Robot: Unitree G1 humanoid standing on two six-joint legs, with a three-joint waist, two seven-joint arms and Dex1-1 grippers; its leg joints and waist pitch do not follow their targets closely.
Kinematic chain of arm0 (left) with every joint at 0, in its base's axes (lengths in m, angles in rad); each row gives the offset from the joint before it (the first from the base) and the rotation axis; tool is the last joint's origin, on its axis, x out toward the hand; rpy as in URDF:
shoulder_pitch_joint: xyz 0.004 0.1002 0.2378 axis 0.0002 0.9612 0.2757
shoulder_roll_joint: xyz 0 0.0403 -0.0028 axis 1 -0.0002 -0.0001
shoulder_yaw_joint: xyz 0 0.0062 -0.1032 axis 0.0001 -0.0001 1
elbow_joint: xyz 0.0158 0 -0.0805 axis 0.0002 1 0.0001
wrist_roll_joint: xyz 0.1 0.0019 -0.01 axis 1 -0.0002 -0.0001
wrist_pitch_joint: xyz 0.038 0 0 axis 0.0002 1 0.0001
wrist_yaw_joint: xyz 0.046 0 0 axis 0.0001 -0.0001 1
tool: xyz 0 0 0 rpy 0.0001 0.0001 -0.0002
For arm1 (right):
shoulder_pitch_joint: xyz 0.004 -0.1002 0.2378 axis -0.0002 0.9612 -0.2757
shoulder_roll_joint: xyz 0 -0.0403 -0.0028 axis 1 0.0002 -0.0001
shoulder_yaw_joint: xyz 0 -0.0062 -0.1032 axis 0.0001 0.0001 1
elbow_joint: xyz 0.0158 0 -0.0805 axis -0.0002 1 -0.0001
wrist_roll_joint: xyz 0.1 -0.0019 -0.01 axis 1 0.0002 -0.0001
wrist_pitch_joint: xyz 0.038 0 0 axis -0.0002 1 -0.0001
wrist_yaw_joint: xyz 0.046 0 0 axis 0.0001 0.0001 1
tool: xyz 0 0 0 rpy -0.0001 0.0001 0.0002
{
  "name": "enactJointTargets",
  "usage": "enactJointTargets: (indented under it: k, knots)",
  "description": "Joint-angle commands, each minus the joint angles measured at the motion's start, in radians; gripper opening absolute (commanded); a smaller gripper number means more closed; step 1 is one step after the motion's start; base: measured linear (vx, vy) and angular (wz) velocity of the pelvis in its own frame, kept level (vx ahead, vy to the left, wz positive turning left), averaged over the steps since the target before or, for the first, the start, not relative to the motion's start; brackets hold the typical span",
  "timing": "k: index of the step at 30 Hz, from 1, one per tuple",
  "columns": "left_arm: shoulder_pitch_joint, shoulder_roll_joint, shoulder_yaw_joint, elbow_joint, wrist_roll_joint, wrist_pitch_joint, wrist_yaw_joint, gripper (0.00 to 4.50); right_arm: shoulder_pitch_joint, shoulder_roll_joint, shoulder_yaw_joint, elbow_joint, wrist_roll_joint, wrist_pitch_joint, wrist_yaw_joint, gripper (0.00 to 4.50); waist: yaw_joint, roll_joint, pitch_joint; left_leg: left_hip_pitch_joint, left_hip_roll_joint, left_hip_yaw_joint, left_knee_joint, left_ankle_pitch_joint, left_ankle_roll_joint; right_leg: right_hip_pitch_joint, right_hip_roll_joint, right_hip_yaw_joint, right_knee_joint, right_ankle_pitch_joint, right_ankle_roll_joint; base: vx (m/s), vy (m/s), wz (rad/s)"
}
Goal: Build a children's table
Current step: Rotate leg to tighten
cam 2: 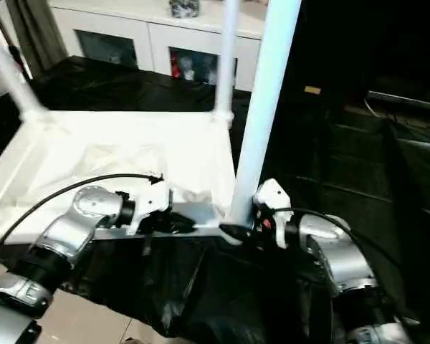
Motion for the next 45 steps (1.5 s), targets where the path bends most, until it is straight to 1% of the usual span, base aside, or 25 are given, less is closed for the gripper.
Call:
enactJointTargets:
  k: [1,4,5,9,12,14,16,17,18,19,20,21,22,23,25,26,28,30,32,34,35,38,39,42,45]
  knots:
    - [-0.010,0.007,-0.024,-0.001,0.012,-0.006,-0.012,0.00,0.000,0.003,0.042,-0.031,0.015,0.024,0.053,2.87,0.004,-0.007,-0.058,0.014,0.045,-0.016,-0.073,-0.270,0.034,0.043,-0.054,0.040,-0.062,-0.291,-0.223,0.000,0.000,0.00]
    - [-0.008,0.012,-0.022,0.002,0.013,-0.010,-0.016,0.00,0.002,-0.002,0.052,-0.042,0.011,0.022,0.062,2.79,0.005,-0.008,-0.061,0.013,0.045,-0.016,-0.070,-0.241,0.038,0.043,-0.054,0.039,-0.057,-0.247,-0.231,0.000,0.000,0.00]
    - [-0.004,0.014,-0.019,0.001,0.013,-0.009,-0.017,0.00,0.011,-0.004,0.061,-0.051,0.005,0.018,0.069,2.61,0.006,-0.008,-0.062,0.013,0.044,-0.015,-0.069,-0.233,0.041,0.043,-0.054,0.039,-0.056,-0.237,-0.235,0.000,0.000,0.00]
    - [-0.002,0.012,-0.017,0.002,0.013,-0.012,-0.006,0.00,0.020,0.002,0.065,-0.055,0.003,0.016,0.071,2.54,0.007,-0.006,-0.064,0.011,0.044,-0.015,-0.067,-0.210,0.049,0.046,-0.055,0.038,-0.051,-0.209,-0.244,0.000,0.000,0.00]
    - [-0.002,0.001,-0.012,0.005,0.014,-0.009,0.027,0.00,0.037,0.023,0.063,-0.065,0.010,0.022,0.044,2.52,0.007,-0.006,-0.062,0.012,0.044,-0.015,-0.067,-0.224,0.048,0.044,-0.054,0.038,-0.054,-0.224,-0.242,0.000,0.000,0.00]
    - [-0.006,-0.019,-0.003,0.013,0.023,0.000,0.080,0.00,0.054,0.065,0.046,-0.062,0.008,0.019,-0.033,2.52,0.005,-0.005,-0.060,0.013,0.044,-0.015,-0.069,-0.243,0.038,0.043,-0.055,0.040,-0.058,-0.252,-0.233,0.000,0.000,0.00]
    - [-0.015,-0.041,0.007,0.026,0.033,0.011,0.134,0.00,0.054,0.114,0.026,-0.031,-0.020,0.005,-0.152,2.52,0.003,-0.005,-0.058,0.014,0.042,-0.016,-0.072,-0.264,0.027,0.038,-0.055,0.040,-0.063,-0.291,-0.222,0.000,0.000,0.00]
    - [-0.021,-0.057,0.014,0.034,0.036,0.021,0.168,0.00,0.051,0.143,0.013,-0.008,-0.039,-0.003,-0.224,2.52,-0.006,-0.005,-0.054,0.016,0.039,-0.020,-0.076,-0.305,0.002,0.035,-0.056,0.038,-0.073,-0.376,-0.197,0.000,0.000,0.00]
    - [-0.027,-0.074,0.020,0.042,0.038,0.029,0.198,0.00,0.047,0.170,0.001,0.014,-0.056,-0.013,-0.290,2.52,-0.009,-0.006,-0.053,0.017,0.039,-0.022,-0.076,-0.320,-0.008,0.033,-0.056,0.037,-0.076,-0.409,-0.186,0.000,0.000,0.00]
    - [-0.036,-0.094,0.022,0.053,0.046,0.039,0.238,0.00,0.041,0.202,-0.012,0.040,-0.074,-0.018,-0.369,2.52,-0.012,-0.007,-0.053,0.022,0.037,-0.025,-0.077,-0.347,-0.019,0.030,-0.058,0.035,-0.083,-0.471,-0.162,-0.053,0.005,-0.03]
    - [-0.036,-0.094,0.022,0.053,0.046,0.039,0.238,0.00,0.041,0.202,-0.012,0.040,-0.074,-0.018,-0.369,2.52,-0.014,-0.006,-0.051,0.022,0.036,-0.026,-0.078,-0.357,-0.021,0.029,-0.057,0.034,-0.087,-0.494,-0.152,-0.050,0.009,-0.03]
    - [-0.054,-0.140,0.020,0.080,0.067,0.055,0.319,0.00,0.027,0.262,-0.032,0.086,-0.109,-0.025,-0.518,2.52,-0.019,-0.010,-0.049,0.021,0.035,-0.028,-0.078,-0.374,-0.022,0.027,-0.058,0.032,-0.092,-0.535,-0.132,-0.050,0.009,-0.03]
    - [-0.060,-0.158,0.019,0.089,0.074,0.063,0.349,0.00,0.020,0.285,-0.041,0.100,-0.115,-0.024,-0.565,2.52,-0.021,-0.007,-0.046,0.024,0.034,-0.028,-0.078,-0.390,-0.026,0.022,-0.057,0.031,-0.097,-0.561,-0.124,0.000,0.000,0.00]
    - [-0.066,-0.174,0.018,0.096,0.080,0.072,0.375,0.00,0.014,0.306,-0.049,0.110,-0.118,-0.023,-0.603,2.52,-0.029,-0.008,-0.046,0.026,0.031,-0.035,-0.077,-0.420,-0.030,0.021,-0.058,0.025,-0.104,-0.617,-0.098,0.000,0.000,0.00]
    - [-0.075,-0.228,0.010,0.104,0.094,0.098,0.445,0.00,-0.014,0.366,-0.061,0.137,-0.133,0.003,-0.705,2.52,-0.032,-0.005,-0.045,0.028,0.031,-0.036,-0.076,-0.438,-0.026,0.015,-0.057,0.025,-0.111,-0.635,-0.086,0.000,0.000,0.00]
    - [-0.077,-0.261,0.003,0.107,0.103,0.109,0.486,0.00,-0.035,0.394,-0.052,0.155,-0.153,0.002,-0.748,2.52,-0.038,-0.006,-0.044,0.028,0.030,-0.037,-0.076,-0.453,-0.030,0.013,-0.055,0.022,-0.112,-0.642,-0.083,0.000,0.000,0.00]
    - [-0.075,-0.273,-0.003,0.105,0.107,0.106,0.486,0.00,-0.041,0.404,-0.047,0.161,-0.156,-0.011,-0.746,2.52,-0.037,-0.004,-0.046,0.029,0.028,-0.039,-0.075,-0.460,-0.026,0.015,-0.057,0.019,-0.117,-0.653,-0.072,0.000,0.000,0.00]
    - [-0.071,-0.284,-0.009,0.103,0.110,0.099,0.478,0.00,-0.048,0.409,-0.039,0.167,-0.166,-0.036,-0.744,2.52,-0.038,-0.003,-0.048,0.023,0.030,-0.039,-0.079,-0.453,-0.014,0.020,-0.056,0.019,-0.116,-0.615,-0.072,0.000,0.000,0.00]
    - [-0.066,-0.281,-0.012,0.099,0.112,0.087,0.460,0.00,-0.043,0.413,-0.054,0.156,-0.142,-0.056,-0.733,3.07,-0.035,-0.002,-0.052,0.020,0.034,-0.037,-0.084,-0.430,-0.008,0.023,-0.055,0.025,-0.108,-0.527,-0.097,0.000,0.000,0.00]
    - [-0.065,-0.268,-0.012,0.099,0.114,0.074,0.446,0.00,-0.037,0.406,-0.061,0.148,-0.132,-0.057,-0.718,3.21,-0.035,-0.003,-0.052,0.017,0.035,-0.035,-0.085,-0.424,-0.006,0.024,-0.055,0.027,-0.103,-0.493,-0.110,0.000,0.000,0.00]
    - [-0.063,-0.253,-0.012,0.099,0.114,0.064,0.432,0.00,-0.030,0.391,-0.059,0.140,-0.130,-0.057,-0.697,3.25,-0.034,-0.003,-0.054,0.015,0.035,-0.033,-0.085,-0.409,-0.003,0.027,-0.054,0.030,-0.097,-0.444,-0.130,0.000,0.000,0.00]
    - [-0.055,-0.218,-0.003,0.093,0.109,0.049,0.397,0.00,-0.021,0.343,-0.059,0.128,-0.133,-0.069,-0.662,3.70,-0.030,-0.004,-0.057,0.014,0.036,-0.029,-0.084,-0.377,0.006,0.031,-0.053,0.033,-0.089,-0.377,-0.153,0.000,0.000,0.00]
    - [-0.053,-0.206,-0.001,0.091,0.106,0.044,0.381,0.00,-0.021,0.326,-0.062,0.129,-0.131,-0.076,-0.642,3.70,-0.032,-0.004,-0.058,0.009,0.036,-0.028,-0.083,-0.354,0.012,0.036,-0.054,0.035,-0.083,-0.341,-0.165,0.000,0.000,0.00]
    - [-0.045,-0.174,0.000,0.084,0.097,0.025,0.331,0.00,-0.014,0.276,-0.051,0.118,-0.125,-0.082,-0.547,3.70,-0.028,-0.005,-0.059,0.013,0.036,-0.023,-0.078,-0.331,0.024,0.036,-0.055,0.037,-0.080,-0.316,-0.186,0.000,0.000,0.00]
    - [-0.042,-0.147,-0.002,0.078,0.087,0.011,0.283,0.00,0.002,0.215,-0.026,0.089,-0.110,-0.084,-0.420,3.70,-0.026,-0.008,-0.060,0.009,0.036,-0.020,-0.073,-0.307,0.039,0.040,-0.054,0.039,-0.075,-0.287,-0.198,0.000,0.000,0.00]
